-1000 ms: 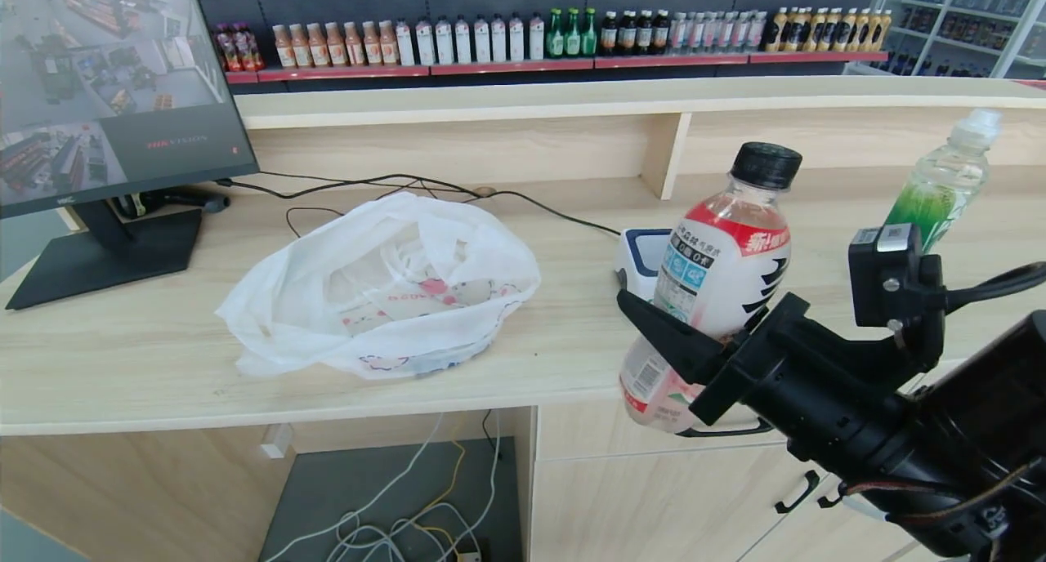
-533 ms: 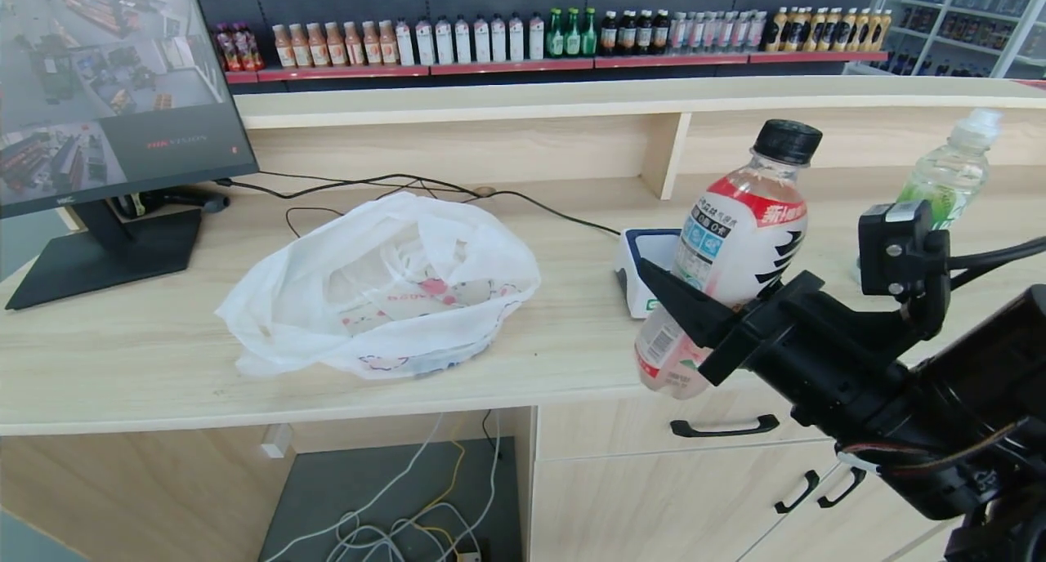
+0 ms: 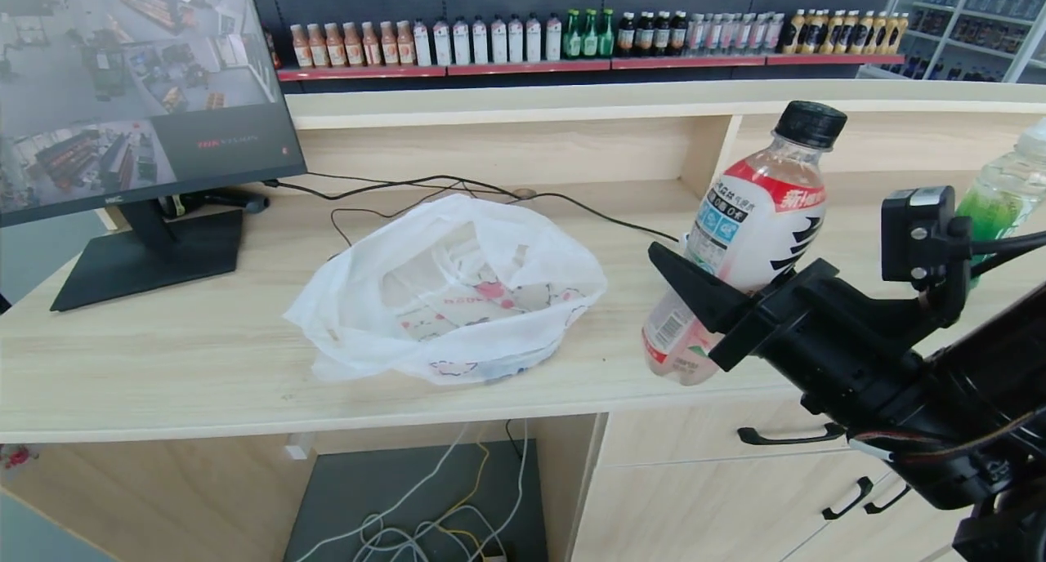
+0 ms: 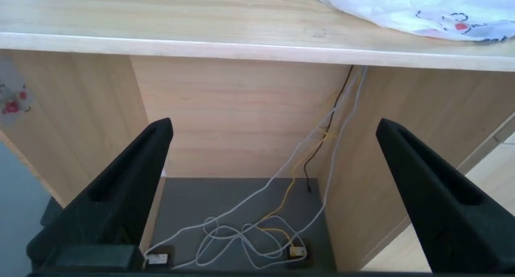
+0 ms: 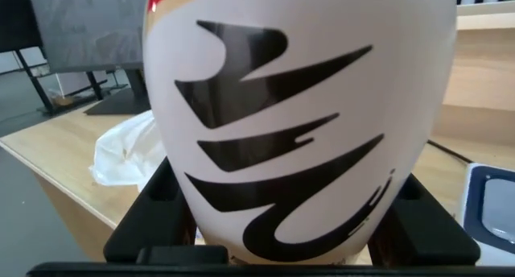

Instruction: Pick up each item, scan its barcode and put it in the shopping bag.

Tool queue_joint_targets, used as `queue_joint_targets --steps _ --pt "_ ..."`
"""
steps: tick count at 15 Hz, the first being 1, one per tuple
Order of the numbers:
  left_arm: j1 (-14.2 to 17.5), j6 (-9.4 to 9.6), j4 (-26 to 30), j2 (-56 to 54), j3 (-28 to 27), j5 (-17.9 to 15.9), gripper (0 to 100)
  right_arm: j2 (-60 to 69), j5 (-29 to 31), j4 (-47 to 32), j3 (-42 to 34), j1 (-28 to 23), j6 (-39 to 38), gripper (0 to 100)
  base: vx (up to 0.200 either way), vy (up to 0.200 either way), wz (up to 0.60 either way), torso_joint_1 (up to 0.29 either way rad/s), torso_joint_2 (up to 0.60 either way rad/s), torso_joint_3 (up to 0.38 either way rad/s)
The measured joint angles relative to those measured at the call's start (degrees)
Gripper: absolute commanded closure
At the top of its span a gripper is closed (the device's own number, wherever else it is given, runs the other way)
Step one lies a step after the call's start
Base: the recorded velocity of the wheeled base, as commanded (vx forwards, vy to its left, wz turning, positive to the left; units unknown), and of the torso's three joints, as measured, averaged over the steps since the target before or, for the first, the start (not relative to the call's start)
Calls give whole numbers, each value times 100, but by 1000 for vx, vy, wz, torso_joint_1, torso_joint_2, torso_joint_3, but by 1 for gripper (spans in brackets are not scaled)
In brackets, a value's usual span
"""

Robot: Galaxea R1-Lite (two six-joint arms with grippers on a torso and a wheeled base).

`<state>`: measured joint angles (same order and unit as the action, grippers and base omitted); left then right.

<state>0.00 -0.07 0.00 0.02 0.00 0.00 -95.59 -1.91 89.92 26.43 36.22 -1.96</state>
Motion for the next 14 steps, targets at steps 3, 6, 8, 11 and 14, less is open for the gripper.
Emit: queue_joint_targets --steps 3,6,8,11,14 --pt "0 2 0 0 0 0 0 24 0 7 20 -9 -4 100 0 200 0 1 6 7" --pt "0 7 0 0 0 0 0 30 2 -4 41 -15 -4 100 0 0 0 0 0 0" --pt "-5 7 0 0 0 0 0 6 -2 0 232 -67 -6 100 0 0 0 0 0 0" --pt "0 7 0 0 0 0 0 -141 13 10 724 -138 -60 100 0 0 0 0 0 0" --pt "-2 7 0 0 0 0 0 -521 -11 5 1519 -122 -94 100 0 0 0 0 0 0"
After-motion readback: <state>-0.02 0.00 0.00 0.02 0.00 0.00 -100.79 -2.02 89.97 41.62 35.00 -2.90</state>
